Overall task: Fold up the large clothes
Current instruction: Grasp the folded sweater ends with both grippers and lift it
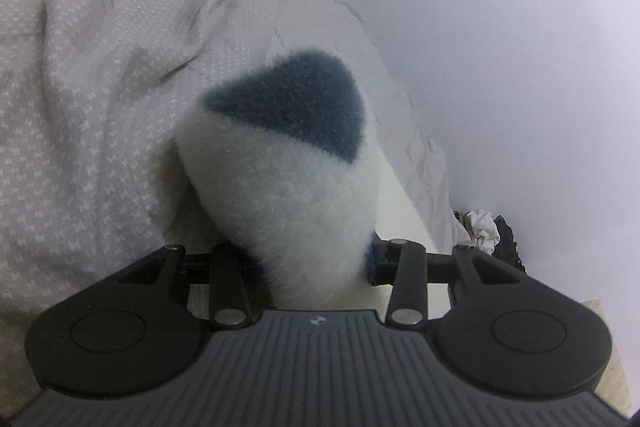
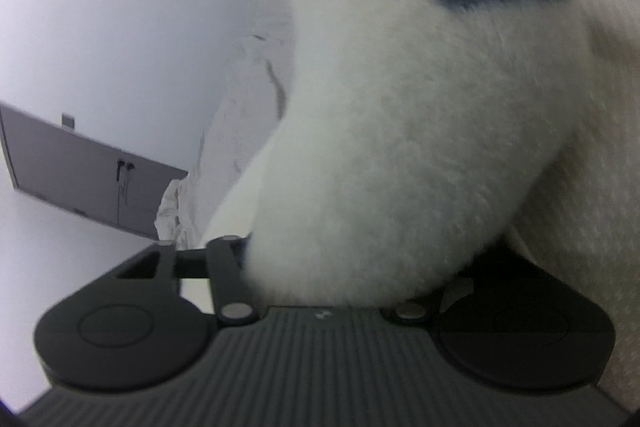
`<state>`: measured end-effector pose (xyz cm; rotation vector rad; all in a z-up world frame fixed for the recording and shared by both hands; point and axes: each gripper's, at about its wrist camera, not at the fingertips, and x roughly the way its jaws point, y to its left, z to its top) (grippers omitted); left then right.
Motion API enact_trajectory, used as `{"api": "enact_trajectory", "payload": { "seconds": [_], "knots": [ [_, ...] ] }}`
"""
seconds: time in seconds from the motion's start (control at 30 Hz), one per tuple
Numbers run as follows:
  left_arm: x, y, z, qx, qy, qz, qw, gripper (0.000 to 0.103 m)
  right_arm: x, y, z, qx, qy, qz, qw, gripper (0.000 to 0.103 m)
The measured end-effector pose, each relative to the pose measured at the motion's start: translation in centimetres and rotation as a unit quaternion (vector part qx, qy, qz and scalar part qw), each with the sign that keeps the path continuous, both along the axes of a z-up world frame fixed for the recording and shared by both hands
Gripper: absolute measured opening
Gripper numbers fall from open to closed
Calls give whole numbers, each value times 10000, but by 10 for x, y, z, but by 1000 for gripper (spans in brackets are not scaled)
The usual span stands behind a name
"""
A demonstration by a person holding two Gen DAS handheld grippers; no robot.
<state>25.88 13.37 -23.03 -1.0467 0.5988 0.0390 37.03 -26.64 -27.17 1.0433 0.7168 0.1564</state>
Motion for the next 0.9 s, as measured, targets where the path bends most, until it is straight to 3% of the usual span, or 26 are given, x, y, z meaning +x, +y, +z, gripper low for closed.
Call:
{"api": "enact_trajectory", "payload": {
  "seconds": [0.17, 0.6, 0.8, 0.9],
  "knots": [
    [-12, 0, 6, 70, -68, 26, 9999, 45, -14, 8, 22, -266, -273, 116, 9992, 47],
    [-67, 0, 46, 105, -539, -145, 9984, 45, -77, -8, 82, -537, -965, 414, 9930, 47],
    [-63, -14, 79, -145, -803, -364, 9960, 45, -81, -41, 117, -207, -1272, 371, 9910, 47],
    [-43, -36, 104, -104, -969, -525, 9939, 45, -77, -60, 139, -218, -1419, 345, 9890, 47]
  ]
}}
